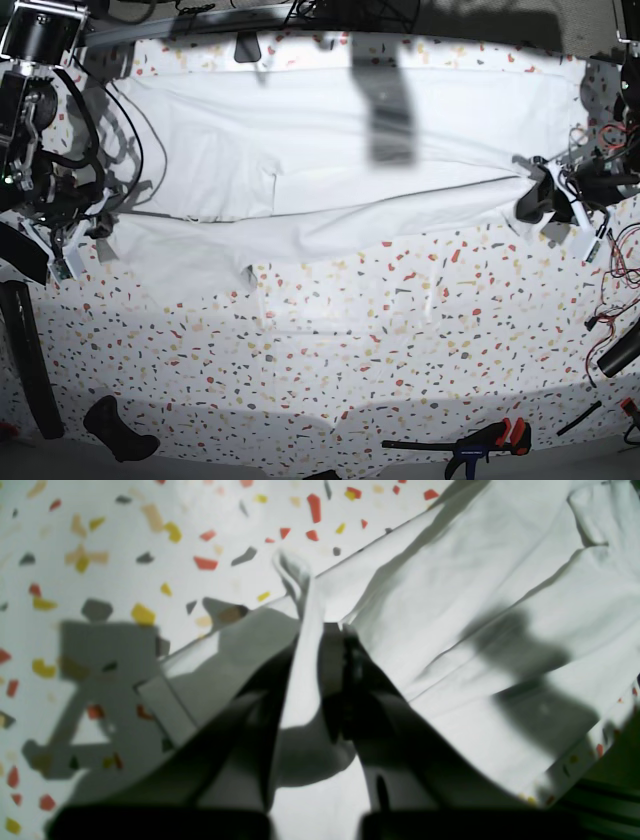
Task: Fold the T-shirt properly
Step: 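Lift both side edges and fold them toward the shirt's middle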
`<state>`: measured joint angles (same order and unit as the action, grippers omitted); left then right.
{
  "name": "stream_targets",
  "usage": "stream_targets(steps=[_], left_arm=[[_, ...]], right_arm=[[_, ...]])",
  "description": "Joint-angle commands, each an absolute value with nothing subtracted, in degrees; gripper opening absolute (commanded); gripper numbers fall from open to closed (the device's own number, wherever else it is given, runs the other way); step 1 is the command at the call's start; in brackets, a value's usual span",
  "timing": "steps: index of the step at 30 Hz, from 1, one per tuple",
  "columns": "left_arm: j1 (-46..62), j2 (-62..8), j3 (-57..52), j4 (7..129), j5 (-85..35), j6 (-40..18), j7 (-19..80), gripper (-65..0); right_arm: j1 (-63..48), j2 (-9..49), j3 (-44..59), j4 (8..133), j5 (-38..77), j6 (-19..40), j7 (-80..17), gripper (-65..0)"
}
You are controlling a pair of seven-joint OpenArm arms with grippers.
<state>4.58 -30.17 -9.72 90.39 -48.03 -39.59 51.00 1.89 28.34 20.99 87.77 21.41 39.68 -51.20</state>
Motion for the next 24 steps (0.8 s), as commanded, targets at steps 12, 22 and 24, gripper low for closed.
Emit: stream_targets(steps=[12,22,24], left_arm=[[3.8,-31.5,-10.2,94.4,-49.1,-40.0,54.2,-65.0],[3.8,-31.5,-10.2,96.0,-49.1,-40.0,63.8,-65.0],[3.9,-31.5,-10.2,96.0,-49.1,-40.0,63.9,-65.0]], right_arm=[[2.7,30.5,21.5,93.3,23.2,40.0,-52.5,-65.0],[2.3,31.6,21.5,99.0,29.4,40.0,-58.4,-65.0],[1.4,31.8,21.5,99.0,29.4,40.0,-58.5,-65.0]])
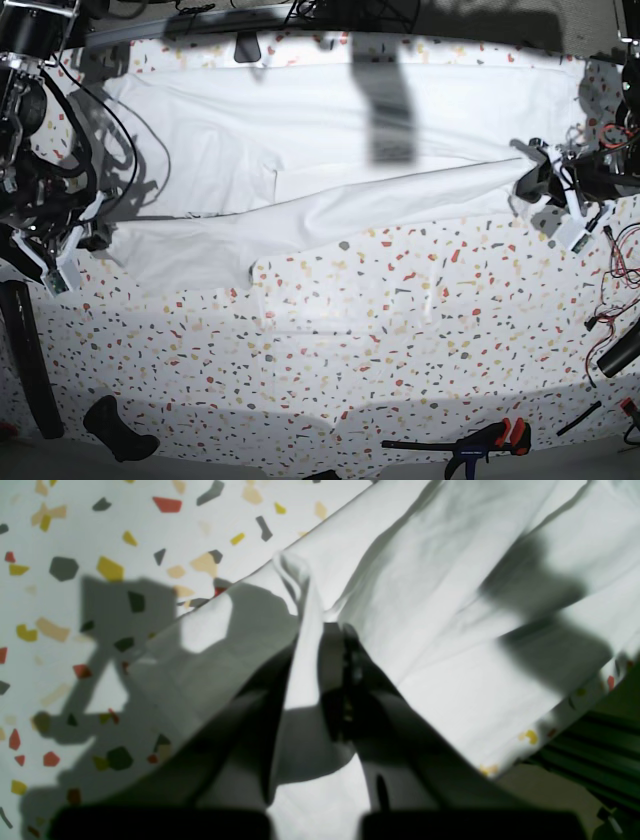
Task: Fold the T-shirt properly
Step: 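Lift both side edges and fold them toward the shirt's middle, then open the right gripper, release the shirt edge and raise it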
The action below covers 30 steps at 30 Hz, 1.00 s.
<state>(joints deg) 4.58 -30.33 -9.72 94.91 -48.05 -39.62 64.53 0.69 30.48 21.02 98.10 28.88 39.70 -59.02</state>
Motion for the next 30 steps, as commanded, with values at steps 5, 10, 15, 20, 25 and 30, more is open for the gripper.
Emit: stream_targets(steps=[5,10,15,20,25,30], left_arm=[[4.0,-31.5,-10.2,96.0,-49.0,-40.0,64.1,-65.0],[4.0,-31.5,-10.2,96.0,-48.0,-40.0,64.7,-65.0],[4.0,-31.5,-10.2,96.0,-47.4,-40.0,64.7,-65.0],[4.0,-31.5,-10.2,96.0,-47.4,-40.0,64.7,-65.0],[4.0,-31.5,-10.2,96.0,-47.4,-40.0,64.8,-42.8],[4.3,-31.5,-10.2,96.0,-47.4,-40.0,65.4,-31.9]], right_arm=[[-2.8,33.3,21.6,99.0,25.6,40.0,-59.4,-65.0],[-5.7,33.3,21.8,99.0,24.0,40.0,-59.3,-65.0],[-5.7,33.2,21.8,99.0,24.0,40.0,-59.4,-65.0],[-5.7,33.2,21.8,99.0,24.1,40.0,-59.6,-60.3],[-5.7,33.2,21.8,99.0,24.0,40.0,-58.1,-35.9],[-5.7,33.2,21.8,99.0,24.1,40.0,-57.5,-30.1]])
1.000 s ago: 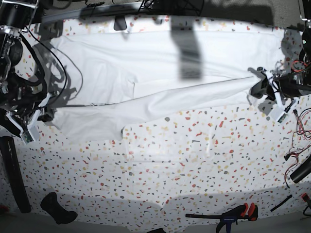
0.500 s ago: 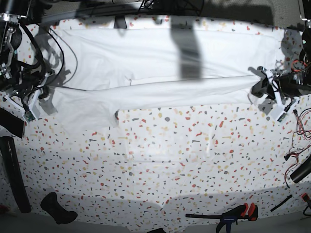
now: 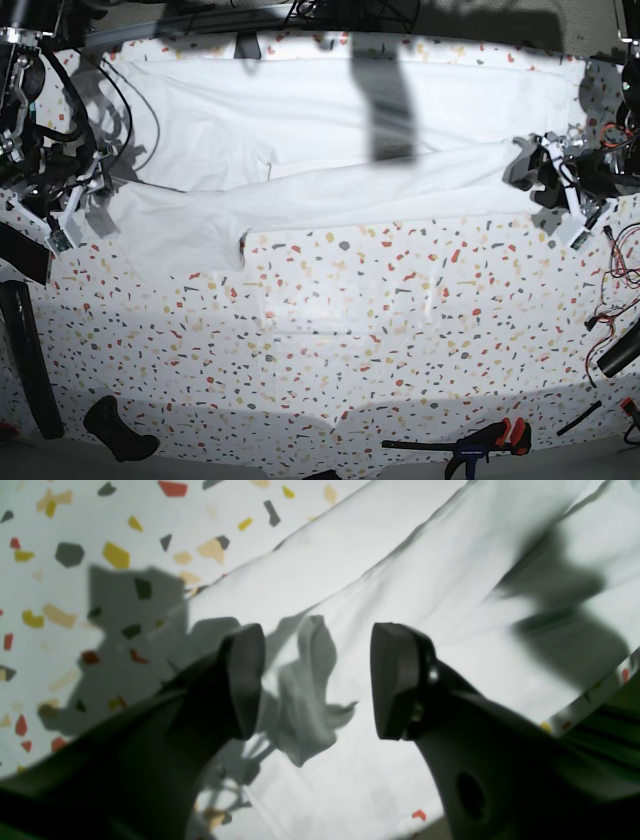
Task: Fold the T-shirt properly
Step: 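Open the right gripper, release the shirt edge and raise it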
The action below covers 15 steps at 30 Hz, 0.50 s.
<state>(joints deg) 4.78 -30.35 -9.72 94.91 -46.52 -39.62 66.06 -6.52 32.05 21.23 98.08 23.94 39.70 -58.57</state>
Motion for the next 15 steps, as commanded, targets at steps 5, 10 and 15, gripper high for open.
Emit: stream_targets(steps=[5,10,15], left_arm=[[4.9,-31.4,-10.2,96.0,-47.4,-40.0,63.9,-31.9],[4.9,-31.2,-10.2,96.0,-47.4,-40.0,60.0,-31.9],[4.9,-31.1,-10.2,96.0,-47.4,-40.0,59.9,-31.9]], right_arm=[[-2.8,33.2,21.8,99.0,25.9,40.0,-53.8,-30.5],[5.1,32.8,21.8,99.0,25.7,34.0,-47.1,-31.5],[12.9,31.1,21.7,91.9,24.0,32.6,-49.1,-31.5]])
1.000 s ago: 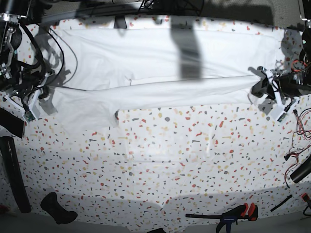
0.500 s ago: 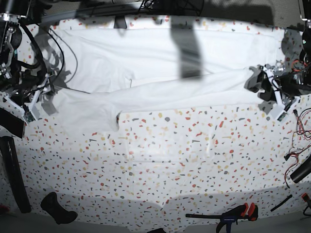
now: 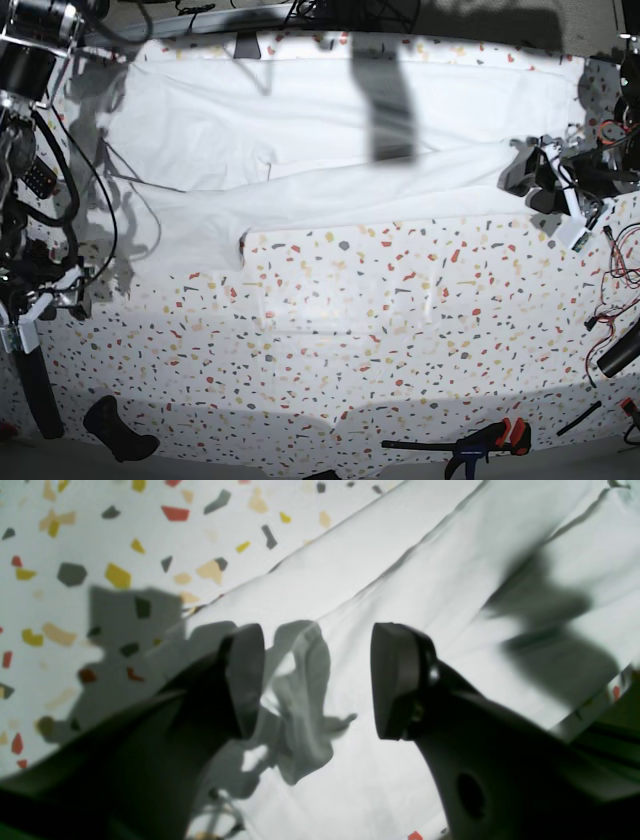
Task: Fold the T-shirt properly
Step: 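Open the right gripper, release the shirt edge and raise it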
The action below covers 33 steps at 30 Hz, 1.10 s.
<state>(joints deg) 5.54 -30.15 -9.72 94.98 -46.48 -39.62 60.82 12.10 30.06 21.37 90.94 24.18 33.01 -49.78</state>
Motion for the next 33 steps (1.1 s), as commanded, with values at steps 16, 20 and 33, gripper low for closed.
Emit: stream_targets(steps=[16,20,33], left_arm=[[4.9,-31.1,-10.2,96.0,-47.4,-40.0,59.9,-31.9],[4.9,-31.1,-10.2,96.0,-47.4,-40.0,59.7,-31.9],[4.9,-31.1,-10.2,96.0,-47.4,-40.0,59.7,-31.9]], right_arm=[[31.7,29.1,21.7,46.6,28.7,38.8,-52.1,-31.5],[31.6,26.1,21.7,46.2,28.4,38.8,-51.5,-31.5],[31.7,22.6,21.7,46.3,24.9,38.8,-51.9,-65.0]])
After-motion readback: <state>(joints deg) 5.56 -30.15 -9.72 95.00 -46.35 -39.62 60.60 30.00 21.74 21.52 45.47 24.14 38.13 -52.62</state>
